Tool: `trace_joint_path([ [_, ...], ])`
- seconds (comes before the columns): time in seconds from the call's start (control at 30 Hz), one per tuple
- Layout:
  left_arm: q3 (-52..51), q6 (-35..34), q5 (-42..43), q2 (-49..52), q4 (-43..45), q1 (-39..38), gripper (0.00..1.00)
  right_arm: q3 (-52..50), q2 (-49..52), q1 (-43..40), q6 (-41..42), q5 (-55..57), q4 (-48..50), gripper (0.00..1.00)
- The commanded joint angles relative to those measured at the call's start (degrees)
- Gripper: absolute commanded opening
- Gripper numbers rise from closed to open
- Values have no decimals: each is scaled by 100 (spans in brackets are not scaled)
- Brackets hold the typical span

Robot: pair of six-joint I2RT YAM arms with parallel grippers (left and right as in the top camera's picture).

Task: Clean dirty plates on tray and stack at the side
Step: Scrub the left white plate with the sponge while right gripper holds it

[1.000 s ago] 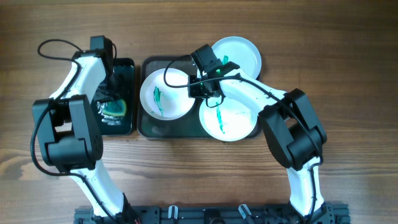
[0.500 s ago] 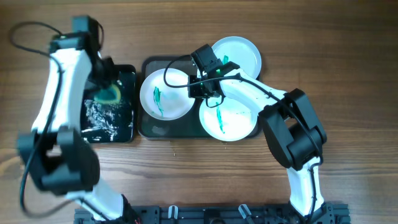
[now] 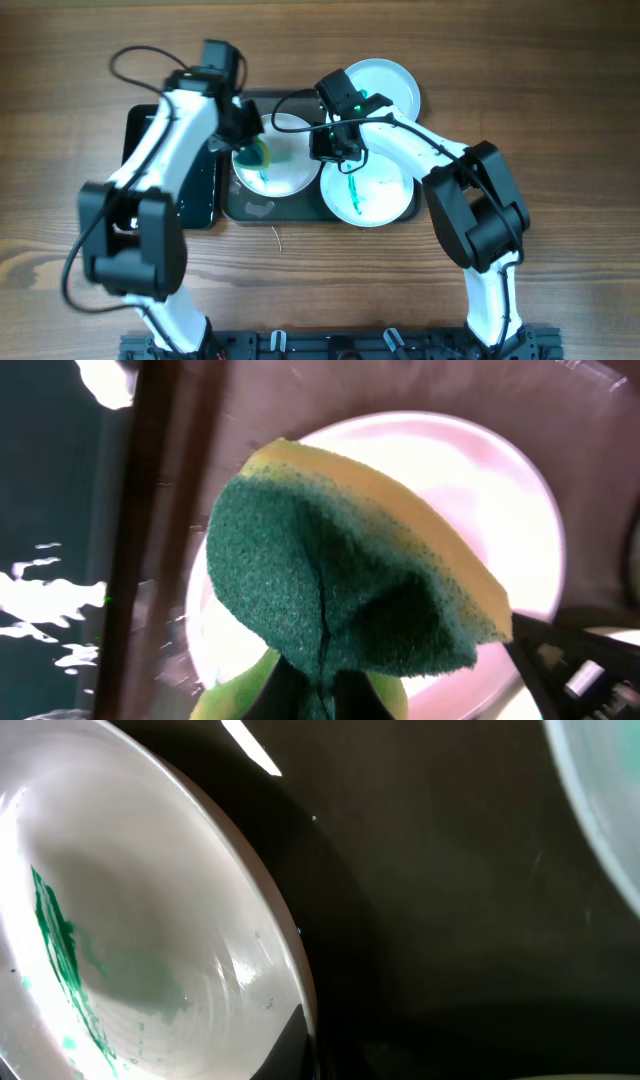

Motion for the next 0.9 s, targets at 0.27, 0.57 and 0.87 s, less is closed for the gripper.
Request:
trace_joint_path([
  [0.27, -76, -140, -118, 1416, -44, -282, 4, -22, 2, -57, -129, -140, -166, 4],
  [0.57, 13, 2199, 2938, 1471, 247, -291, 4, -42, 11, -55, -221, -223, -120, 4],
  [0.87, 654, -1102, -1996, 1360, -695, -291, 4, -42, 11, -55, -238, -223, -118, 4],
])
